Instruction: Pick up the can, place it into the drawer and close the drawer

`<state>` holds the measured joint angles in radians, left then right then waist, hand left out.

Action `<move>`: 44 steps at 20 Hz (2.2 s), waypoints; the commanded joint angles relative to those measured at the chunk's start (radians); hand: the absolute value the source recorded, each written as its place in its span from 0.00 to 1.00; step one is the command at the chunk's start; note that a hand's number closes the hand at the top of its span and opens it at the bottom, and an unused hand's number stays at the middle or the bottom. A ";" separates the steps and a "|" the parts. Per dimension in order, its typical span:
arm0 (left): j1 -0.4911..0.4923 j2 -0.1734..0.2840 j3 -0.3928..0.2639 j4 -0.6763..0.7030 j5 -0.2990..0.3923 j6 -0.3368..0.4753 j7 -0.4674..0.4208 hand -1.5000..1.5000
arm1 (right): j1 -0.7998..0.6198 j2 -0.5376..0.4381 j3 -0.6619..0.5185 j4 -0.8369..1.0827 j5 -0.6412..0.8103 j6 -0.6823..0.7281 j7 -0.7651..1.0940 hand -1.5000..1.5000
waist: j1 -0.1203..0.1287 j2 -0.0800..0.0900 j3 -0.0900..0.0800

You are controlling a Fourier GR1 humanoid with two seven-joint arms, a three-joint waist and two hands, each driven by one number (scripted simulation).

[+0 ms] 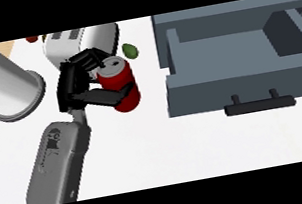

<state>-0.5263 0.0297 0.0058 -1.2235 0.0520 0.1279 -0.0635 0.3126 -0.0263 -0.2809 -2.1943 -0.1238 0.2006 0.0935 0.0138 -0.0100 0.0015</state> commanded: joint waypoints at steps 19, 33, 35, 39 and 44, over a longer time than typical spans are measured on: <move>-0.587 -0.030 -0.229 0.119 0.015 0.364 0.393 1.00 | -0.008 0.021 0.010 0.038 0.025 0.022 -0.067 0.00 | -0.034 0.011 -0.001; -0.897 -0.030 -0.284 0.555 0.208 0.443 0.265 1.00 | -0.117 0.006 0.021 0.042 0.028 -0.017 0.030 0.00 | -0.067 0.022 0.000; -0.937 -0.030 -0.263 0.600 0.211 0.409 0.260 1.00 | -0.094 -0.036 -0.030 0.057 -0.006 0.022 0.013 0.00 | -0.064 0.020 0.000; -0.983 -0.030 -0.325 0.657 0.250 0.439 0.251 1.00 | -0.105 -0.014 0.005 0.077 0.036 0.005 0.015 0.00 | -0.073 0.021 0.001; -0.979 -0.030 -0.347 0.758 0.313 0.432 0.177 1.00 | -0.107 -0.012 0.006 0.079 0.025 0.015 -0.007 0.00 | -0.089 0.027 0.001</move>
<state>-1.4752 0.0000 -0.3283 -0.5331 0.3237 0.5588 0.1362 0.2033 -0.0316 -0.2637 -2.1398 -0.0921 0.2024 0.1114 -0.0684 0.0148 0.0021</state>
